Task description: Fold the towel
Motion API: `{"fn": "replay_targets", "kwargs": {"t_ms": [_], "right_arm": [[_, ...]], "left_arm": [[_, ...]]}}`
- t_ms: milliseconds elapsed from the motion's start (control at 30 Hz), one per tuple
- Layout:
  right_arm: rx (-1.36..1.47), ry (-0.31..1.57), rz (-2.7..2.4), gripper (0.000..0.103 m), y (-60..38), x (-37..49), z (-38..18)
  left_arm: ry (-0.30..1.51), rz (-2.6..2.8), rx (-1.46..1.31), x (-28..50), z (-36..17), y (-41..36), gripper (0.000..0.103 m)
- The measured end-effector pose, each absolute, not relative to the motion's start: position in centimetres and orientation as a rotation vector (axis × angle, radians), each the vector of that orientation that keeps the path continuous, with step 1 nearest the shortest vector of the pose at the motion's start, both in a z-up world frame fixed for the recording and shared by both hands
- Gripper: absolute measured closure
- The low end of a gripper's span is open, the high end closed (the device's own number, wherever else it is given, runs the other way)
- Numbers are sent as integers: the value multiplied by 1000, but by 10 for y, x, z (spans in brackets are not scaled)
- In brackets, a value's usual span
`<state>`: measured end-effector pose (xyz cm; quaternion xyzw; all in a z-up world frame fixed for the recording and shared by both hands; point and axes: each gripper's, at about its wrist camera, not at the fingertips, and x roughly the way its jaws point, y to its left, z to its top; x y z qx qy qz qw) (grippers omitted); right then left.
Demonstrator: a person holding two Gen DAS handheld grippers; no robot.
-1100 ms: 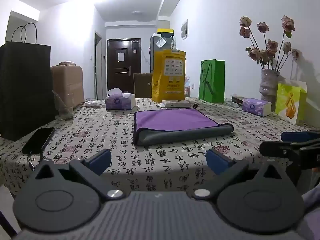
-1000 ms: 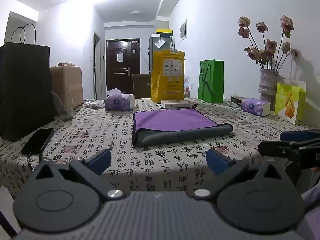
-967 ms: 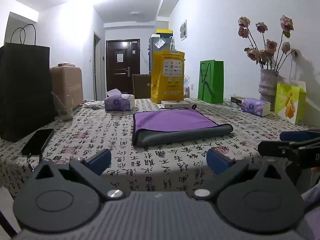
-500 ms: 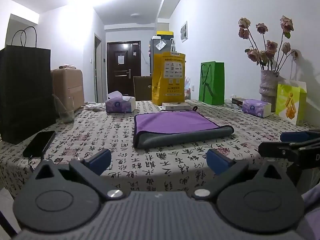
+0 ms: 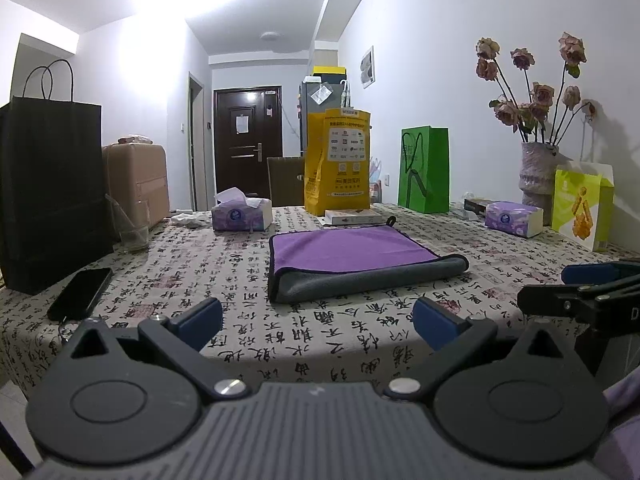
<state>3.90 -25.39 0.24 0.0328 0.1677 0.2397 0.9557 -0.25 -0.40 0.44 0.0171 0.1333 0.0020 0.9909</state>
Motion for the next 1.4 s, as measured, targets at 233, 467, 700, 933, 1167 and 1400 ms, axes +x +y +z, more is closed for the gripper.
{"fn": "replay_targets", "kwargs": {"t_ms": [233, 467, 700, 933, 1167, 1400], "right_arm": [[71, 349, 481, 0, -255, 40, 2], [70, 346, 482, 0, -255, 40, 2], [71, 348, 479, 0, -255, 40, 2], [72, 351, 479, 0, -254, 40, 1], [72, 351, 482, 0, -254, 40, 0], [74, 352, 480, 0, -255, 39, 0]], "left_arm": [[269, 4, 33, -3, 4, -4, 0], [270, 4, 33, -2, 4, -4, 0], [270, 4, 33, -3, 4, -4, 0], [269, 4, 33, -3, 3, -4, 0], [269, 5, 33, -3, 4, -4, 0], [269, 4, 33, -3, 4, -4, 0]]}}
